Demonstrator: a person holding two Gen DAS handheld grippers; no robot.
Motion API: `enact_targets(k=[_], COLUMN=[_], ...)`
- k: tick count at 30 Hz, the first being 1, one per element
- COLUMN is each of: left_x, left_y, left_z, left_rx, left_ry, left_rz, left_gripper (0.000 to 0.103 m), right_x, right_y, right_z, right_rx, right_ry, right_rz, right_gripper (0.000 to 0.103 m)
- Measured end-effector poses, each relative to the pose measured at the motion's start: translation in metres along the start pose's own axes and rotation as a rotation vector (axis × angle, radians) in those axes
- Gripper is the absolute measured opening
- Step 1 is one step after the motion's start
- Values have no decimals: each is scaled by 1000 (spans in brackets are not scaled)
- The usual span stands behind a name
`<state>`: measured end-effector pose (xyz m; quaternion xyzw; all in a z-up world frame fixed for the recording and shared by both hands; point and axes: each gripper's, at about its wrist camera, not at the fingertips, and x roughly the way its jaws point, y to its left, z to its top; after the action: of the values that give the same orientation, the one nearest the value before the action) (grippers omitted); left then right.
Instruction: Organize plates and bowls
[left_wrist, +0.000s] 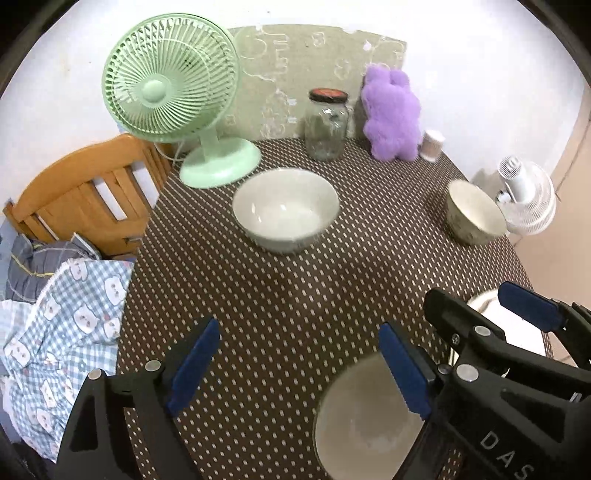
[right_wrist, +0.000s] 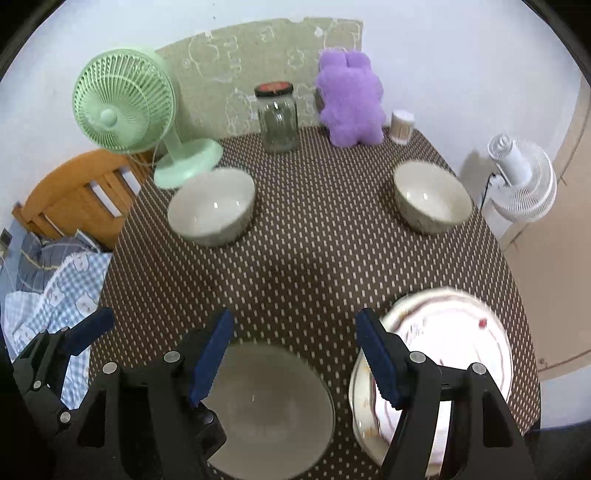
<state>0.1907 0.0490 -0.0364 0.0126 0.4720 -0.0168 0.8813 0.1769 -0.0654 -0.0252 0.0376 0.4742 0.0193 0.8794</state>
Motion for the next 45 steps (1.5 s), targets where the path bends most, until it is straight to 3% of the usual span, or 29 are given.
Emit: enact_targets(k=[13, 26, 35, 41, 45], left_x=[28, 80, 120, 139, 152], left_y=[13, 30, 34, 40, 42], left_z=[46, 70, 85, 89, 88], left_rx=[-53, -96, -95, -114, -115], left_ry=[-19, -14, 29, 52, 76], left_rz=[106, 139, 143, 117, 120], left_gripper=[89, 83, 70, 65, 49], right_x=[39, 99, 145, 167, 180], right_y=[9, 22, 32, 38, 42], right_z=[59, 96, 113, 120, 121], right_rx=[-50, -71, -69, -69, -67], right_ry=[-13, 4, 30, 51, 74], right_rz=[89, 103, 105, 109, 100], right_gripper=[72, 65, 54, 52, 41])
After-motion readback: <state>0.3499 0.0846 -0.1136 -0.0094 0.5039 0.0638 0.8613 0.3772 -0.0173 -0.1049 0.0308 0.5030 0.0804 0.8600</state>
